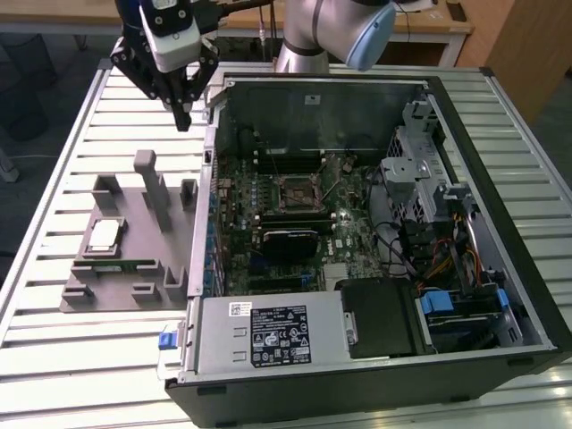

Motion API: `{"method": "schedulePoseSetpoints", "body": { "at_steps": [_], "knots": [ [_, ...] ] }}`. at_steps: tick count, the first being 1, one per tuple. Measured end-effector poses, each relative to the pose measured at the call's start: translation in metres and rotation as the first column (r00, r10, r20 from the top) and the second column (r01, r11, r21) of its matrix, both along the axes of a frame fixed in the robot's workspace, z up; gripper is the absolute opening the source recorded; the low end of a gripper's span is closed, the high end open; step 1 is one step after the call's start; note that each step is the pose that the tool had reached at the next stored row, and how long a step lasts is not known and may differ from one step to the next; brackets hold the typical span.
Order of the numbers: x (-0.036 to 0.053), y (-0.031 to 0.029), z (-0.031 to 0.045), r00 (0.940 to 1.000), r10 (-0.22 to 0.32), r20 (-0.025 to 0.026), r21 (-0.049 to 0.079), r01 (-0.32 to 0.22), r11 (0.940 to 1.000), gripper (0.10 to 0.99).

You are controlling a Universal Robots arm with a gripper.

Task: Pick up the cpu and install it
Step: 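Reach for the cpu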

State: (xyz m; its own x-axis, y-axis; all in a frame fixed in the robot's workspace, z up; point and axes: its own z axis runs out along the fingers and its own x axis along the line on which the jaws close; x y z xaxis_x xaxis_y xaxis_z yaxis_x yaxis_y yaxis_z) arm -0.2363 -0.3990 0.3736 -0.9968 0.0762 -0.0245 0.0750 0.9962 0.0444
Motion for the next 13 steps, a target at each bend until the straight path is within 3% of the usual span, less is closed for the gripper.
{"method": "schedulePoseSetpoints", "body": {
  "at_steps": [13],
  "knots": [
    [-0.0329, 0.0, -0.0104, 1.0, 0.0, -0.0001, 0.0, 0.0, 1.0, 0.106]
  ]
}}
